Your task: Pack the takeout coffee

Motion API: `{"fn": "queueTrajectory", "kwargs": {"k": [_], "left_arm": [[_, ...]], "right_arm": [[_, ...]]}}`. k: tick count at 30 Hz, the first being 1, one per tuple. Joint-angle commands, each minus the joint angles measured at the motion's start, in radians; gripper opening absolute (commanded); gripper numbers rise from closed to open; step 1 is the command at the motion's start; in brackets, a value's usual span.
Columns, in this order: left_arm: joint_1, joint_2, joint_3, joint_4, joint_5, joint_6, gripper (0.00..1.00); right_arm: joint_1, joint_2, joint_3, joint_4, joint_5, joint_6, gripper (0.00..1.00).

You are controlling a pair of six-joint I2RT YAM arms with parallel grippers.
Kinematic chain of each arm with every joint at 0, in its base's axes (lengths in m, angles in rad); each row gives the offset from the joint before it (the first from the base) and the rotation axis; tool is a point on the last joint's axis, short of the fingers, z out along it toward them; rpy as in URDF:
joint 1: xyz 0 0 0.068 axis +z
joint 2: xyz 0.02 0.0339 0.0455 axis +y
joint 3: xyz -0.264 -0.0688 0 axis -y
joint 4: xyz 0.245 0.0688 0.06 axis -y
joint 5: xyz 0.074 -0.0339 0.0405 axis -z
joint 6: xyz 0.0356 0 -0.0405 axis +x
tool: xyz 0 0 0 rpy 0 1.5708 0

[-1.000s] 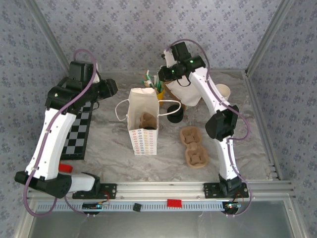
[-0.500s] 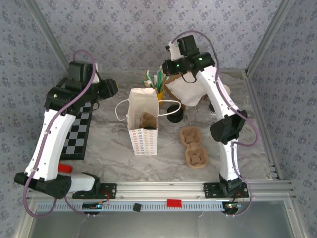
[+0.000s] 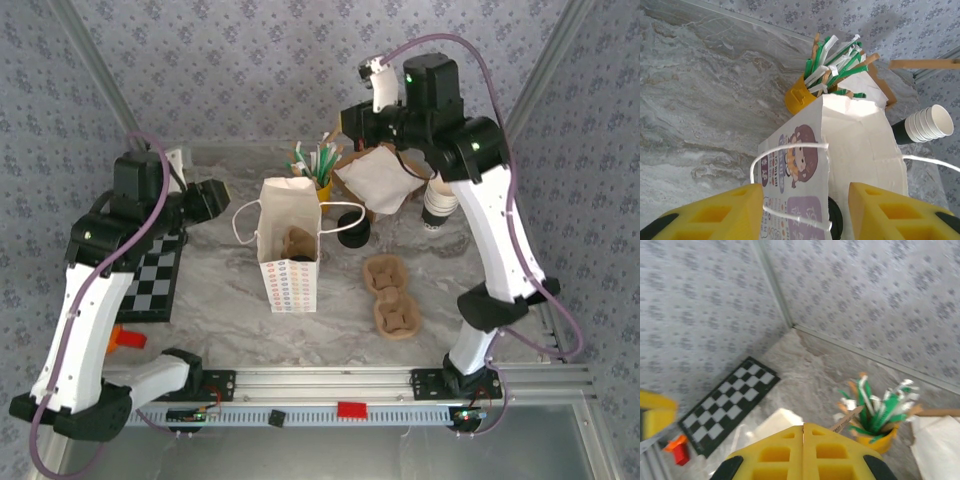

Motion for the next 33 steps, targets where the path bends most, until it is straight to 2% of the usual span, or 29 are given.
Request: {"fn": "queueTrajectory", "kwargs": {"k": [1,7,13,17,18,20,22,24,29,33], "left_arm": [[0.007,-0.051,-0.035,0.032,0.014,-0.006,0.49],[0.007,-0.119,-0.097,0.016,-0.022,0.015,0.49],[0.007,-0.144,-0.149,0.035,-0.022,0.007,0.5],[0.008,-0.144,-0.167,0.064,-0.004,-0.012,0.5],[0.007,-0.141,-0.168,0.072,0.001,-0.017,0.5],[0.007,-0.133,-0.166,0.083,0.009,-0.021,0.5],[0.007,-0.122,-0.158,0.09,0.016,-0.027,0.5],[0.007,-0.109,-0.147,0.094,0.027,-0.028,0.5],[0.007,-0.074,-0.125,0.108,0.037,-0.021,0.5],[0.007,-0.029,-0.085,0.115,0.051,-0.004,0.5]], "right_arm": [[0.047,-0.073,-0.047,-0.028,-0.018,0.013,0.05],[0.193,-0.154,-0.144,-0.076,0.045,0.032,0.04],[0.228,-0.186,-0.311,-0.022,0.041,0.073,0.05],[0.233,-0.138,-0.36,0.001,0.077,0.063,0.05],[0.234,-0.119,-0.363,0.012,0.079,0.054,0.08],[0.233,-0.078,-0.361,0.028,0.071,0.047,0.23],[0.231,-0.018,-0.316,0.006,0.064,0.031,0.29],[0.225,0.036,-0.232,-0.053,0.082,0.018,0.43],[0.179,0.036,-0.135,-0.104,0.085,0.0,0.53],[0.031,-0.047,-0.215,-0.085,0.041,0.059,0.58]]}}
